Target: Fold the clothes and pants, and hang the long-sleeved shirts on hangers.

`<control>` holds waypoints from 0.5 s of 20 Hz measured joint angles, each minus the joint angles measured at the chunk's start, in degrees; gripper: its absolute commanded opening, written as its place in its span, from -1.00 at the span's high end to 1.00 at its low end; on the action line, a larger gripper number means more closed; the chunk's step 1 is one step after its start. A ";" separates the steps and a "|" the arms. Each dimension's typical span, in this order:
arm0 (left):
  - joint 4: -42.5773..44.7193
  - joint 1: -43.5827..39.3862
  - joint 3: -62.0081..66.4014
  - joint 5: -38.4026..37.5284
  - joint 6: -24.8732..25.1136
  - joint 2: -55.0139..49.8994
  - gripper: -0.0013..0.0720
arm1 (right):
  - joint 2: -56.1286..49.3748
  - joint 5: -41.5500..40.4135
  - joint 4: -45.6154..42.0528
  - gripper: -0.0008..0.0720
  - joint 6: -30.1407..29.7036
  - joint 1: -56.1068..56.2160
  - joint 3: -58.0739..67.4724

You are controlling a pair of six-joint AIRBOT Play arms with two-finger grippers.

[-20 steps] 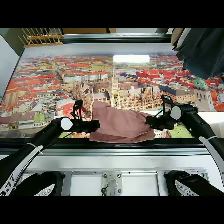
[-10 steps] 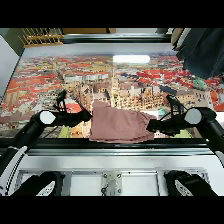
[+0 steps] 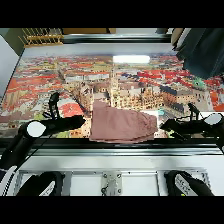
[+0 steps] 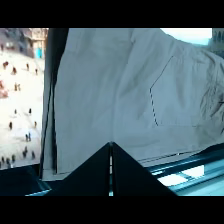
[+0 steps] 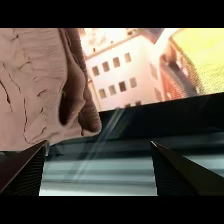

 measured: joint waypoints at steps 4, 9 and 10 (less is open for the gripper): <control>-0.31 -3.58 -1.05 0.81 0.00 1.22 0.94 | -10.14 -3.65 11.47 -0.95 -10.75 -2.51 -1.40; -0.42 -4.98 -1.33 1.01 -1.55 1.55 0.94 | -18.08 -6.34 22.36 -0.95 -18.01 2.45 -1.75; -0.42 -5.09 -1.33 1.01 -1.79 1.57 0.94 | -18.80 -6.95 23.56 -0.95 -18.62 4.11 -1.75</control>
